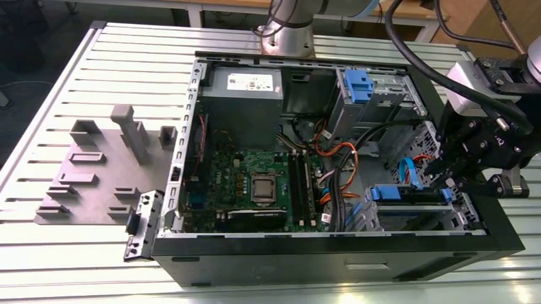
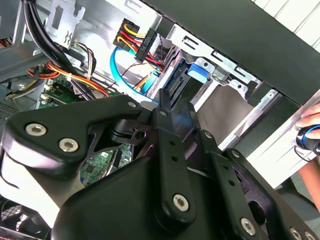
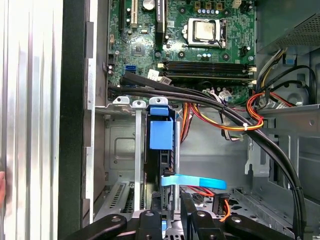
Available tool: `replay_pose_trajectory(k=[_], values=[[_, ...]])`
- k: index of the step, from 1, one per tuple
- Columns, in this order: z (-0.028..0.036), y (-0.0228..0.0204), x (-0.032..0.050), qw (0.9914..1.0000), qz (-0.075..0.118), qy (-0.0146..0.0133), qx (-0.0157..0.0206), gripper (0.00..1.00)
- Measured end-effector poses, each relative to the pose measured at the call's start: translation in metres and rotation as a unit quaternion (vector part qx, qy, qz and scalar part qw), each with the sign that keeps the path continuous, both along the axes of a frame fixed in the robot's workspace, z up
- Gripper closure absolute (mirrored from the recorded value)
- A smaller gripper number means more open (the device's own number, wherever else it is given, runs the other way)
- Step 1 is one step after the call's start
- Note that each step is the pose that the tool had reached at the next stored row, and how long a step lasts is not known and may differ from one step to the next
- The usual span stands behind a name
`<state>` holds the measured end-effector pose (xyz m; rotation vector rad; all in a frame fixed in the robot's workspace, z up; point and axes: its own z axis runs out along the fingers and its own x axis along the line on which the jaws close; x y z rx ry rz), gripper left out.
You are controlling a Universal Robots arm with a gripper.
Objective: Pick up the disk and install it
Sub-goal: 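Insert the second disk wire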
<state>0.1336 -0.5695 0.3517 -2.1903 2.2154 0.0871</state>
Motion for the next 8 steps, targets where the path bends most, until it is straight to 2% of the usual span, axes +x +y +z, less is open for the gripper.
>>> replay_pose_trajectory(k=[4, 8], values=[[-0.0001, 0.0053, 0.0, 1.0, 0.0, 0.0, -0.0001, 0.71], [-0.0003, 0.0145, 0.0, 1.0, 0.0, 0.0, 0.0002, 0.71]])
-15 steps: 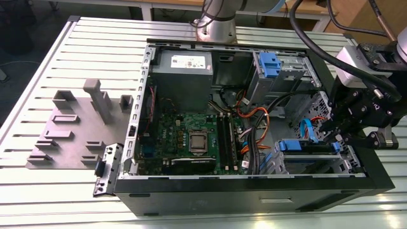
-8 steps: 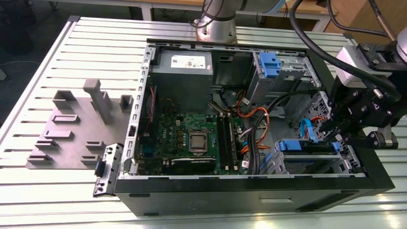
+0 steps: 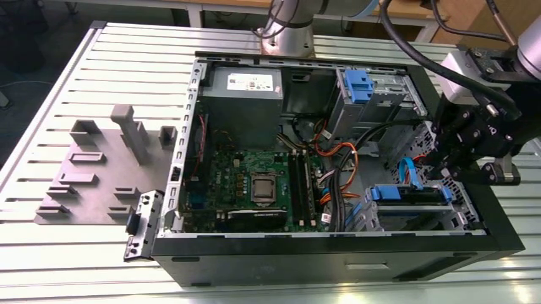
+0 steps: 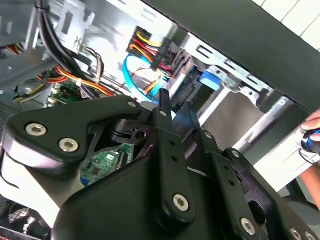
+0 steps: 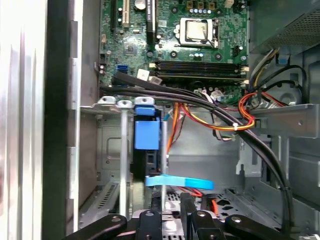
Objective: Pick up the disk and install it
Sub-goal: 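Insert the second disk wire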
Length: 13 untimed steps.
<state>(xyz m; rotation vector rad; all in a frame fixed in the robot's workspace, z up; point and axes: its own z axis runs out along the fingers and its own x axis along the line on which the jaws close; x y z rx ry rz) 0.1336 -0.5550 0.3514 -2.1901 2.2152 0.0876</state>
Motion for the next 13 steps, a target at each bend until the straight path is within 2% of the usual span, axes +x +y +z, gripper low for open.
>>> replay_pose_trajectory(k=[8, 13], values=[[-0.0001, 0.0145, 0.0006, 1.0, 0.0, 0.0, 0.0009, 0.71], [-0.0013, 0.0179, 0.0089, 1.0, 0.0, 0.0011, 0.0009, 0.71]])
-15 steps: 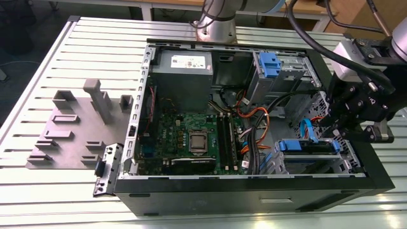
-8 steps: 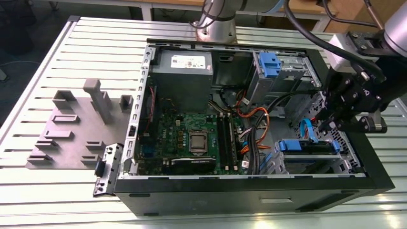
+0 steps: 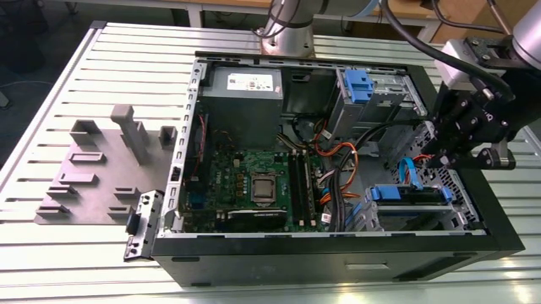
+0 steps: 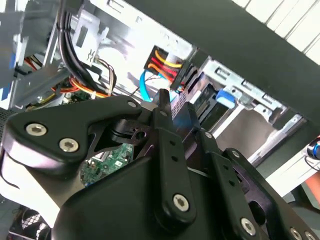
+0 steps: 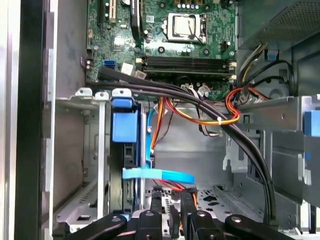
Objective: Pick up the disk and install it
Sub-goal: 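Insert the second disk wire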
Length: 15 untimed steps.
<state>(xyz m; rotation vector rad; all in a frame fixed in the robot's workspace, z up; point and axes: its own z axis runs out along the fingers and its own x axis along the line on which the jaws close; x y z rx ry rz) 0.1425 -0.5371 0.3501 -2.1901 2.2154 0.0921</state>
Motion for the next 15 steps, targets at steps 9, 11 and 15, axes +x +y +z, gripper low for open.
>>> replay_pose_trajectory(k=[9, 11, 15], values=[[-0.0066, 0.0025, 0.0146, 0.99997, 0.0, 0.0079, 0.0001, 0.71], [-0.009, 0.0033, 0.0167, 0.99995, 0.0, 0.0099, 0.0, 0.71], [-0.0104, 0.0045, 0.0217, 0.99991, 0.0, 0.0131, -0.0003, 0.71]])
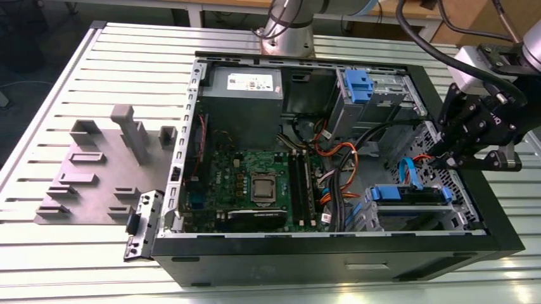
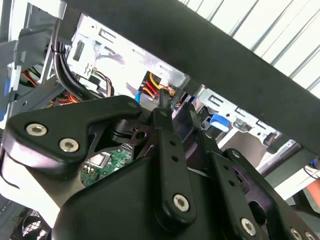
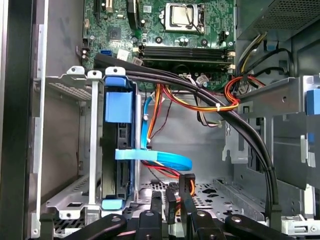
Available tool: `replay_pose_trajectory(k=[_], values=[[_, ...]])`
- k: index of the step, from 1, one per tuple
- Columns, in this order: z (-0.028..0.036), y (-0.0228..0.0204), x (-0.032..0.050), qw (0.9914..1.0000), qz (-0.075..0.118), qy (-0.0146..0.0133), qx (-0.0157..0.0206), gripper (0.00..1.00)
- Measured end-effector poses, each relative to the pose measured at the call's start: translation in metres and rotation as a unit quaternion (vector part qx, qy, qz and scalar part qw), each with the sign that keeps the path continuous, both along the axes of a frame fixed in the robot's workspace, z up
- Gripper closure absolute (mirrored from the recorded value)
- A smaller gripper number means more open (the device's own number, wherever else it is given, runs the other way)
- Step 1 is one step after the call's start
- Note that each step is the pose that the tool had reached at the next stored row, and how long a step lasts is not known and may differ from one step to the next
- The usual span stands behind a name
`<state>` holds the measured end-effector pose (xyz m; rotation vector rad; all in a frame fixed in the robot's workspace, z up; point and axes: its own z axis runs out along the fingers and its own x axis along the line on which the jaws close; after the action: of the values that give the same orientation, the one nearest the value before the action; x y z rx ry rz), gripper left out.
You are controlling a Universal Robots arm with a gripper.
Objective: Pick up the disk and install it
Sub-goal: 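Insert the second disk wire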
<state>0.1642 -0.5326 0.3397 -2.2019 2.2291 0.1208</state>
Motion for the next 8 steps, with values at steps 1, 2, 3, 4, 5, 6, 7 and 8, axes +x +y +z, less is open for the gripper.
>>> replay_pose_trajectory(k=[1, 2, 3, 4, 5, 6, 7, 8], values=[[-0.0002, 0.0002, 0.0006, 1.0, 0.0, 0.0004, 0.0, 0.71], [-0.0003, 0.0002, 0.0008, 1.0, 0.0, 0.0005, 0.0, 0.71], [-0.0003, 0.0002, 0.0008, 1.0, 0.0, 0.0005, 0.0001, 0.71], [-0.0003, 0.0002, 0.0008, 1.0, 0.0, 0.0005, 0.0001, 0.71], [-0.0003, 0.0002, 0.0009, 1.0, 0.0, 0.0005, 0.0001, 0.71], [-0.0003, 0.0002, 0.001, 1.0, 0.0, 0.0005, 0.0001, 0.71], [-0.0003, 0.0002, 0.001, 1.0, 0.0, 0.0005, 0.0, 0.71], [-0.0003, 0.0002, 0.0011, 1.0, 0.0, 0.0005, 0.0001, 0.71]])
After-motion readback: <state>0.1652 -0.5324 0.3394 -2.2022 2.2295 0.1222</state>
